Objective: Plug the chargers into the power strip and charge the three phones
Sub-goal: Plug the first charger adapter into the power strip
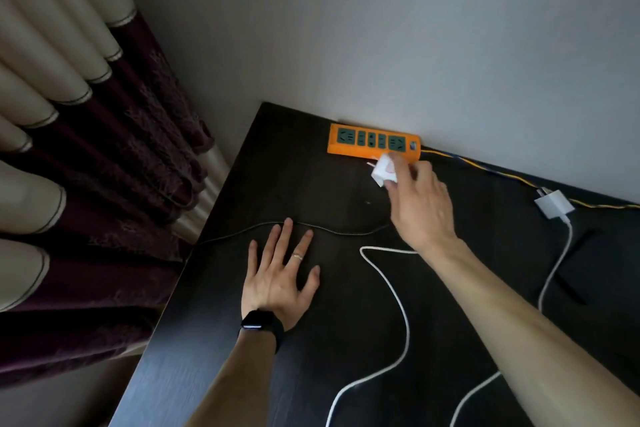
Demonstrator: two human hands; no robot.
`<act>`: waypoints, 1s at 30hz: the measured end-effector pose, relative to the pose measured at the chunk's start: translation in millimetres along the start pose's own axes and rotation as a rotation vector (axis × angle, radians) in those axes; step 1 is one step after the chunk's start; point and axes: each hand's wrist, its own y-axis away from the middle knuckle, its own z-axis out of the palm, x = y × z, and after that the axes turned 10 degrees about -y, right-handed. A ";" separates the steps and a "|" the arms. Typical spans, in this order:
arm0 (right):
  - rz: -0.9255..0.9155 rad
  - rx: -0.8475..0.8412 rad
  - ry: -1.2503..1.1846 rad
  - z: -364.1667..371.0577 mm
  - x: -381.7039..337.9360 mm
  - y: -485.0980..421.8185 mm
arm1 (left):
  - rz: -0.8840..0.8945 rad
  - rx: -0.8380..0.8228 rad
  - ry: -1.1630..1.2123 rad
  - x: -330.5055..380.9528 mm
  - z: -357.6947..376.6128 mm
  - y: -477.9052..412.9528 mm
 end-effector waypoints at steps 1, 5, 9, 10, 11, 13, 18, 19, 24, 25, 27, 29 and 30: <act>0.074 0.008 -0.023 -8.5 10.2 8.5 | 0.001 -0.008 -0.001 -0.1 -0.2 1.1; 0.319 -0.169 0.074 -19.7 49.1 37.7 | -0.006 -0.026 0.001 1.0 -1.7 1.2; 0.431 -0.258 0.161 -13.0 69.9 58.0 | -0.006 -0.024 0.011 4.4 -2.3 1.2; 0.458 -0.262 0.159 -11.1 72.2 60.8 | -0.006 -0.027 0.004 4.8 -2.9 0.3; 0.492 -0.264 0.147 -9.8 72.7 61.6 | -0.006 -0.030 -0.001 4.5 -3.3 -0.5; 0.588 -0.257 0.097 -9.7 69.7 58.8 | -0.003 -0.043 -0.015 3.8 -3.9 -0.6; 0.342 -0.074 0.080 -12.6 30.7 38.0 | -0.003 -0.022 0.007 5.0 -4.2 -0.2; 0.259 -0.071 0.062 -10.9 20.5 30.3 | 0.002 -0.023 -0.001 5.3 -4.3 -0.8; 0.458 -0.227 -0.131 15.6 -2.8 -16.3 | 0.009 -0.022 -0.022 7.3 -3.0 -1.1; 0.489 -0.245 -0.129 21.3 -2.2 -20.8 | 0.005 -0.014 -0.022 7.5 -2.5 -0.4; 0.482 -0.248 -0.103 29.7 0.8 -23.8 | -0.003 -0.008 -0.023 6.9 -1.3 0.6; 0.442 -0.233 -0.114 34.1 2.8 -24.7 | -0.009 -0.001 -0.024 5.0 -0.6 0.4; 0.420 -0.219 -0.149 34.2 3.3 -25.4 | -0.011 0.002 -0.022 4.4 -0.3 0.4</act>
